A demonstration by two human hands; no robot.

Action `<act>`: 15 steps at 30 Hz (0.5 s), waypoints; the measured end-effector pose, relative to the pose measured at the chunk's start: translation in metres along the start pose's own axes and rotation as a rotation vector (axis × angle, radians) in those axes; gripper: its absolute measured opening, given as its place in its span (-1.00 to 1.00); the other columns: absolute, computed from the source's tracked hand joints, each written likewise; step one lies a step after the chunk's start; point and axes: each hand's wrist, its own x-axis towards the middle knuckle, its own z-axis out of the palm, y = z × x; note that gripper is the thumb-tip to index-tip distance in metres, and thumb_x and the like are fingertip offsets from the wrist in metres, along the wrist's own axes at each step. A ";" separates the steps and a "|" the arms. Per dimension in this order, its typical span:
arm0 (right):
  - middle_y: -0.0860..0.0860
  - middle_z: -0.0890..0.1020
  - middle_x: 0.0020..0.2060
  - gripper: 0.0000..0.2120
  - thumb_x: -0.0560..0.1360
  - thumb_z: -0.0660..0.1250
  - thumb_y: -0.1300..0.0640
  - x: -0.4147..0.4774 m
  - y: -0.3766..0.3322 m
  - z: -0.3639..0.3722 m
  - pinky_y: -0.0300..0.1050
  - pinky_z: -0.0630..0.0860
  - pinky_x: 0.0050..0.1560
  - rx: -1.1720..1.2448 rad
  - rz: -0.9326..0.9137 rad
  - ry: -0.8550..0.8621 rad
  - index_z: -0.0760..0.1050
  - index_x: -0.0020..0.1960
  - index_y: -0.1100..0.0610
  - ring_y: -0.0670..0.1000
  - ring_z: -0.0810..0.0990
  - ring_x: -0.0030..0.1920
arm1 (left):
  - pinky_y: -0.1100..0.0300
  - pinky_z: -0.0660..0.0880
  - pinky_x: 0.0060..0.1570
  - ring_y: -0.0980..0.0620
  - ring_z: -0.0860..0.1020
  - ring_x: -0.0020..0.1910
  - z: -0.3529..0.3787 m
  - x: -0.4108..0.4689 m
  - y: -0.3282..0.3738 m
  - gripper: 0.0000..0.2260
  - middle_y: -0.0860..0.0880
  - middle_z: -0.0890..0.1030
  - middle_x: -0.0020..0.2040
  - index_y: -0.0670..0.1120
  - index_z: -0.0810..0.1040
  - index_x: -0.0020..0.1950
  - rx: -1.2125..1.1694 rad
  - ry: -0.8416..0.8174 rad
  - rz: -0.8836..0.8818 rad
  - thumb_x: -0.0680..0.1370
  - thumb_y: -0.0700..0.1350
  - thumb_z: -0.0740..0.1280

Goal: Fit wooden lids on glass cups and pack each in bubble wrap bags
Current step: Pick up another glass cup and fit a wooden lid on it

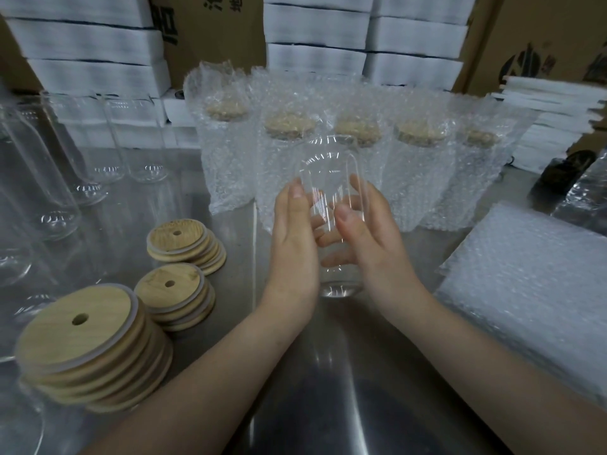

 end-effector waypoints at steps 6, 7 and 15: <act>-0.10 0.44 0.20 -0.25 0.41 0.23 -0.27 -0.003 -0.006 -0.001 -0.05 0.60 -0.03 -0.330 -0.147 0.039 0.18 0.51 0.02 -0.05 0.63 0.00 | -0.04 0.49 0.28 -0.01 0.53 0.31 0.006 -0.009 0.003 -0.44 0.02 0.47 0.38 0.14 0.25 0.50 0.070 -0.017 0.045 0.53 0.29 0.15; -0.04 0.42 0.23 -0.21 0.43 0.21 -0.26 -0.003 -0.007 -0.002 -0.06 0.60 0.00 -0.377 -0.177 0.042 0.14 0.54 0.10 -0.06 0.62 0.01 | -0.06 0.46 0.33 0.04 0.51 0.33 0.007 -0.011 0.004 -0.42 0.06 0.47 0.37 0.18 0.25 0.48 0.084 -0.025 0.049 0.49 0.31 0.17; -0.11 0.56 0.17 -0.40 0.39 0.25 -0.42 0.006 -0.019 -0.011 0.01 0.47 0.29 -0.120 -0.076 -0.005 0.31 0.28 -0.09 -0.13 0.51 0.29 | 0.12 0.59 0.00 0.12 0.66 -0.02 0.008 -0.016 -0.001 -0.34 0.05 0.62 0.10 0.26 0.18 0.44 0.136 -0.012 0.174 0.38 0.31 0.28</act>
